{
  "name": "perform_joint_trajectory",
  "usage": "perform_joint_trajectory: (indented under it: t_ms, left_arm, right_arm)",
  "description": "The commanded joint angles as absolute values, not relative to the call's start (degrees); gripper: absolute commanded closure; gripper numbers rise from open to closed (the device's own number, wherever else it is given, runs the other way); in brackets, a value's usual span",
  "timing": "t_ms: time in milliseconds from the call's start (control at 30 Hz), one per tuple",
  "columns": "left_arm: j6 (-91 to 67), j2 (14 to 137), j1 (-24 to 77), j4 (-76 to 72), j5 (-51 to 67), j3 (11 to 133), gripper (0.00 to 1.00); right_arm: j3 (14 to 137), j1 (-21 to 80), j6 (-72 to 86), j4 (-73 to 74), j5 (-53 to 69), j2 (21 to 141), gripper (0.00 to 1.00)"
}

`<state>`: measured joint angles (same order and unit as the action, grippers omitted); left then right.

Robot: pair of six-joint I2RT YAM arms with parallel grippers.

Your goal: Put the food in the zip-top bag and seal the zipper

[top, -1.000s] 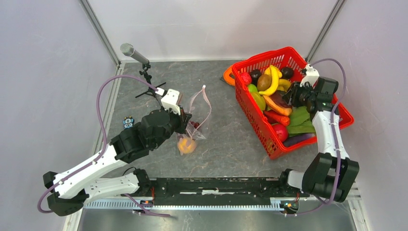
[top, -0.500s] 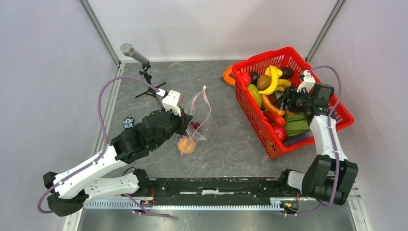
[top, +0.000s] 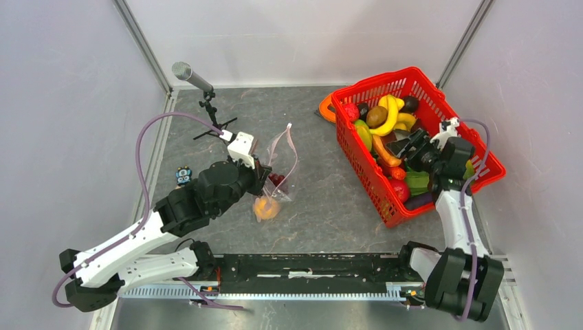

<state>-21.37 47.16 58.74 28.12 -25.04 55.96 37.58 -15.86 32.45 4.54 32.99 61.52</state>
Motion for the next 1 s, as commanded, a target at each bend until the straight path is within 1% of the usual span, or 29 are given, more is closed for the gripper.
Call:
perform_joint_trajectory:
  t_ms: [0, 133, 233, 267, 333, 467, 500, 567, 600, 733, 867, 967]
  left_arm:
    - [-18.9, 45.9, 58.5, 25.4, -26.1, 55.4, 0.98]
    - [-19.2, 46.3, 58.5, 25.2, -25.5, 55.6, 0.98]
    - [-19.3, 46.3, 58.5, 25.3, -25.3, 55.7, 0.98]
    - [-19.4, 46.4, 58.5, 25.3, -25.4, 55.6, 0.98]
    - [-19.6, 46.6, 58.5, 25.2, -25.2, 55.6, 0.98]
    - [-19.9, 47.0, 58.5, 25.1, -24.8, 55.8, 0.98]
    - [-20.0, 47.2, 58.5, 25.1, -24.7, 55.9, 0.98]
    - [-20.0, 47.3, 58.5, 25.0, -24.7, 56.0, 0.98]
    - [-19.9, 47.3, 58.5, 25.0, -24.8, 56.1, 0.98]
    - [-19.5, 48.2, 58.5, 24.7, -24.7, 56.6, 0.98]
    - [-19.6, 49.1, 58.5, 24.4, -24.1, 56.7, 0.98]
    - [-19.6, 49.2, 58.5, 24.3, -23.9, 56.7, 0.98]
  right_arm:
    - [31.4, -15.4, 48.8, -5.4, 35.5, 55.3, 0.27]
    - [32.3, -15.4, 47.5, -2.8, 33.8, 54.5, 0.55]
    - [35.9, -15.4, 42.4, 3.2, 28.1, 52.8, 0.67]
    - [37.4, -15.4, 40.7, 5.0, 25.6, 52.2, 0.74]
    - [41.0, -15.5, 35.8, 8.8, 22.2, 51.8, 0.82]
    - [47.3, -15.4, 30.5, 14.5, 20.1, 51.7, 0.83]
    - [48.5, -15.4, 29.2, 15.6, 19.3, 51.7, 0.89]
    - [50.6, -15.5, 27.1, 18.0, 17.5, 51.2, 0.9]
    - [51.7, -15.4, 25.7, 19.4, 16.4, 50.9, 0.93]
    - [54.8, -15.4, 21.8, 23.1, 11.7, 49.5, 0.94]
    - [58.7, -15.4, 18.6, 26.8, 15.2, 50.9, 0.94]
    - [59.9, -15.5, 16.7, 27.3, 14.7, 49.4, 0.94]
